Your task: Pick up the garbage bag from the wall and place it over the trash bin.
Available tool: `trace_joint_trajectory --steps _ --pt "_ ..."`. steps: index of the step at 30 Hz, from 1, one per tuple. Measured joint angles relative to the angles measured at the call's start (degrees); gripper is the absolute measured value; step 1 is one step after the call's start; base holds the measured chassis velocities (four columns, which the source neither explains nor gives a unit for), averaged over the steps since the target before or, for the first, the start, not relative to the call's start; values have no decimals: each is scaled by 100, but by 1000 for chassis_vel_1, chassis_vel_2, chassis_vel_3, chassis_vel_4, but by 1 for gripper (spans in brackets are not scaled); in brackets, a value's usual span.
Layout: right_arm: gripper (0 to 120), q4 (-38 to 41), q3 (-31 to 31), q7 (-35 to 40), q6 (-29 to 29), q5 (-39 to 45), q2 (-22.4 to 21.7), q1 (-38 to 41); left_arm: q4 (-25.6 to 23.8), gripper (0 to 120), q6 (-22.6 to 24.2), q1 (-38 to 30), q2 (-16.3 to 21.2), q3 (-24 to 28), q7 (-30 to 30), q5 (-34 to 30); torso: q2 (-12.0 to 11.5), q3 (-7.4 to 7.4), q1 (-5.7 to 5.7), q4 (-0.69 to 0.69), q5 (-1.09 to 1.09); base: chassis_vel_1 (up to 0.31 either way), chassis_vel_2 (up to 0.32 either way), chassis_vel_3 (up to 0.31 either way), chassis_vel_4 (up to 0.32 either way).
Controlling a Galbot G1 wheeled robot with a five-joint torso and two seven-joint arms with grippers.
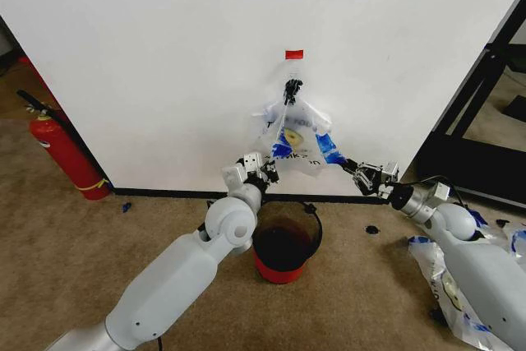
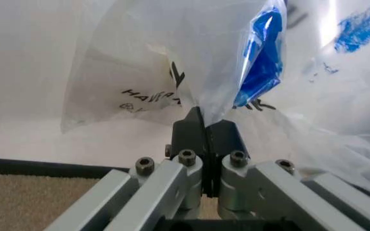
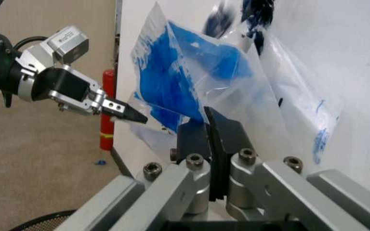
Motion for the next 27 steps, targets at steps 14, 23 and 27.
trace_joint_trajectory --steps 14,23,27 --pt "0 13 64 21 25 -13 36 -47 56 29 -200 -254 181 384 465 872 0 0 0 0 0 0 0 0 0" --pt "0 13 171 21 46 -6 -9 -111 -366 57 -201 -76 735 554 856 2159 0 0 0 -1 0 0 0 0 0" --pt "0 19 180 17 51 1 -15 -111 -447 76 -255 -109 1216 570 1203 3043 0 0 0 1 -2 0 0 0 0"
